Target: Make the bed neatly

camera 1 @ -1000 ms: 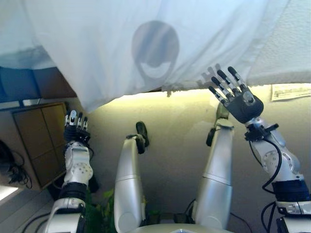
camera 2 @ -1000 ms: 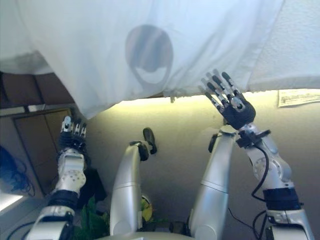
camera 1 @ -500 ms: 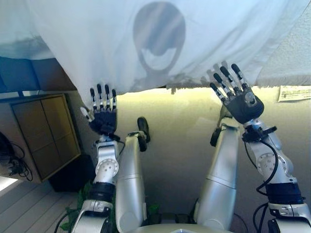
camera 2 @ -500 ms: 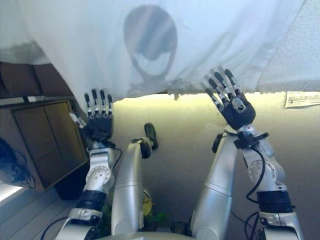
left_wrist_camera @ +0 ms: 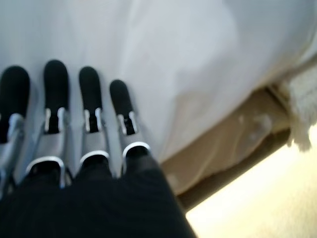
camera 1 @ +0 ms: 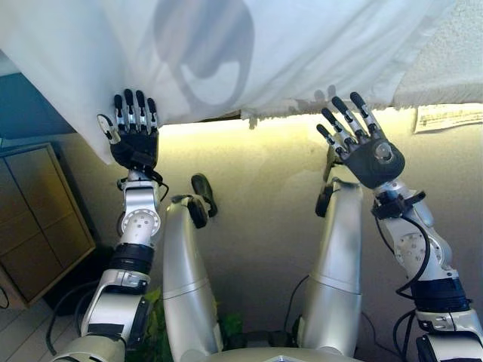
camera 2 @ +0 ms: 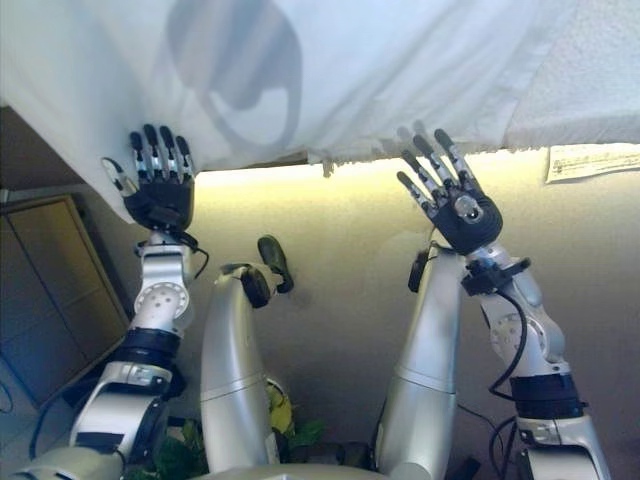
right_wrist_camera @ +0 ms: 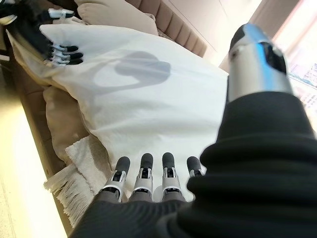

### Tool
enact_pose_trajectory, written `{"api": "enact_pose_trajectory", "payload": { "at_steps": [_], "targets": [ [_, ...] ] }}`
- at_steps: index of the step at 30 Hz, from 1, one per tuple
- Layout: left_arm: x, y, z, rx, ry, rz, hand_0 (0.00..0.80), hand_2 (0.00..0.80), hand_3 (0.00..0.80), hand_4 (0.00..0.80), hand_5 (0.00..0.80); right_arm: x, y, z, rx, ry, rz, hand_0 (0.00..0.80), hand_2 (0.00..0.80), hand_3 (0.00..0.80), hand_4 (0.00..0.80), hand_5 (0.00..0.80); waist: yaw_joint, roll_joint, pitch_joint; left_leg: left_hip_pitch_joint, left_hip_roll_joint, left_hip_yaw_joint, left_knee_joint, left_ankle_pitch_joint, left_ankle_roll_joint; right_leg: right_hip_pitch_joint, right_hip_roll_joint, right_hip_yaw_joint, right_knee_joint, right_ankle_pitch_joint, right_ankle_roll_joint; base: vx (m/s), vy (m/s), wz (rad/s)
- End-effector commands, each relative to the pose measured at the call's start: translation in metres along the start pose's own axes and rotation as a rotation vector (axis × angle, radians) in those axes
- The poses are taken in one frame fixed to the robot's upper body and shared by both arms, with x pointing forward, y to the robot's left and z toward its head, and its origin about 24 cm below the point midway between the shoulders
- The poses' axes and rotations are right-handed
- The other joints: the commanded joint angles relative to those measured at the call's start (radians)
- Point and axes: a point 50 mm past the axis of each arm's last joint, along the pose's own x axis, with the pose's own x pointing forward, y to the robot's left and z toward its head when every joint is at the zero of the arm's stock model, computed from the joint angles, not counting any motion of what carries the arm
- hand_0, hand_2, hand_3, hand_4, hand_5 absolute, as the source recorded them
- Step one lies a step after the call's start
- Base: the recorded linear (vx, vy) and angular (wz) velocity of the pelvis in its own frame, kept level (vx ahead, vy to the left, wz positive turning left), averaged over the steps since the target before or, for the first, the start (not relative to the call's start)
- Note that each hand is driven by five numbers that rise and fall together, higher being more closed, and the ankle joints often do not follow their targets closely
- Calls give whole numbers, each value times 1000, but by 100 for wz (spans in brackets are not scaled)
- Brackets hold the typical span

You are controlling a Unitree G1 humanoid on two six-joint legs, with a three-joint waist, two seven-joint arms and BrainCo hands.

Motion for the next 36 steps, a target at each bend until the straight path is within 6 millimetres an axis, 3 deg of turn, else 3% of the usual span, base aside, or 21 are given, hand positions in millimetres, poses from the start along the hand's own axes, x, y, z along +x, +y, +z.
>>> {"api": "enact_pose_trajectory", "payload": {
  "at_steps": [1, 9, 13, 21, 27, 32, 36],
  "targets": [
    [5, 8, 25, 103, -71, 71, 0, 0, 0, 0, 0, 8, 14, 24, -32, -101, 82, 0, 0, 0, 0, 0, 0, -32, -3, -93, 4, 9, -12, 107, -18, -11, 2, 23, 145, -38, -120, -23, 2, -5],
    [-2, 46, 48, 229, -27, 415, 0, 0, 0, 0, 0, 9, 9, 31, -20, -95, 64, 0, 0, 0, 0, 0, -7, -25, -3, -141, 25, 2, 51, 95, -22, -64, 5, 37, 212, -67, -130, 0, -4, 2],
    [-15, 61, 51, 228, -33, 470, 0, 0, 0, 0, 0, 6, 3, 31, -36, -100, 63, 0, 0, 0, 0, 0, -8, -21, -3, -155, 28, -1, 67, 92, -28, -76, 2, 40, 221, -72, -131, 0, 0, 0],
    [-23, 66, 54, 334, -22, 511, 0, 0, 0, 0, 0, 3, -2, 33, -58, -109, 55, 0, 0, 0, 0, 0, -7, -7, -3, -174, 35, 0, 95, 79, -31, -104, -2, 52, 251, -89, -135, -3, 4, 4],
    [-34, 76, 91, 487, -90, 681, 0, 0, 0, 0, 0, -4, -9, 38, -70, -121, 34, 0, 0, 0, 0, 0, 1, 10, -3, -158, 36, 8, 77, 86, -32, -93, -19, 51, 236, -83, -130, -1, 0, 1],
    [-64, 100, 127, 498, -146, 907, 0, 0, 0, 0, 0, -4, -11, 35, -78, -108, 39, 0, 0, 0, 0, 0, 4, 26, -3, -43, 24, 31, -34, 123, -37, -19, -37, 28, 160, -56, -112, 16, 48, 2],
    [-104, 122, 128, 458, -117, 1048, 0, 0, 0, 0, 0, -1, -7, 30, -75, -73, 38, 0, 0, 0, 0, 0, 0, 26, -3, 98, 12, 39, -140, 155, -48, 90, -51, 9, 79, -35, -96, 37, 71, -3]
  ]
}}
